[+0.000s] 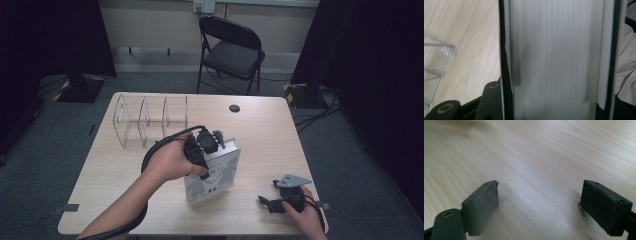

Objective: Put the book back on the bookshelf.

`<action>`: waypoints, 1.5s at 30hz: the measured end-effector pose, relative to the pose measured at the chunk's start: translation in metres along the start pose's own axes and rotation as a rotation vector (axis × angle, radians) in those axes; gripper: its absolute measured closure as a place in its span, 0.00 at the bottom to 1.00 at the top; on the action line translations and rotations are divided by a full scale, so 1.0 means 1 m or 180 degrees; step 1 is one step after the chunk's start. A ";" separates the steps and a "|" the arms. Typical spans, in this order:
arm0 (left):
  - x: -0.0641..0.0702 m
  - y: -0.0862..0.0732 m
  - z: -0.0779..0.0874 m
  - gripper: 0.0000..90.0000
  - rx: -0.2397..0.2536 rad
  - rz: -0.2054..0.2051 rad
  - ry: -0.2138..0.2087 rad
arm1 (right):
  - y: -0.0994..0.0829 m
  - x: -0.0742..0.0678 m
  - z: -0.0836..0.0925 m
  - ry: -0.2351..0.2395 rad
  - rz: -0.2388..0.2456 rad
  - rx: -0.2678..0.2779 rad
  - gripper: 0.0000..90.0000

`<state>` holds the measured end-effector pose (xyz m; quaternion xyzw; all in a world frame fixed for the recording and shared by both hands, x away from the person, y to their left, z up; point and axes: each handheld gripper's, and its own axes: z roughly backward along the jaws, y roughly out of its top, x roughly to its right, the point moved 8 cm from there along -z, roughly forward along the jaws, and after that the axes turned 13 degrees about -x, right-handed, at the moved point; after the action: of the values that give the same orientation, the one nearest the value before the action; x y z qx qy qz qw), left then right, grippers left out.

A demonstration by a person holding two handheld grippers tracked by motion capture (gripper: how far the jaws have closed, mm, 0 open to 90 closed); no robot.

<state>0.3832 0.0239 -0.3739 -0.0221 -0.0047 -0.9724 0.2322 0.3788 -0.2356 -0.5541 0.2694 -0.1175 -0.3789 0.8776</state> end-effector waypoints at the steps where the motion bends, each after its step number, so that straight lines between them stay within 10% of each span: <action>1: -0.003 -0.003 0.001 0.58 0.0002 0.0041 -0.0017 | 0.000 0.000 0.000 0.0000 0.0000 0.0000 0.16; 45: -0.119 -0.077 -0.005 0.58 0.0009 0.1605 -0.0072 | 0.000 0.000 0.000 0.0001 0.0008 0.0001 0.16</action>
<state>0.4545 0.1462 -0.3837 -0.0331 -0.0030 -0.8834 0.4675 0.3784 -0.2361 -0.5540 0.2694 -0.1177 -0.3777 0.8780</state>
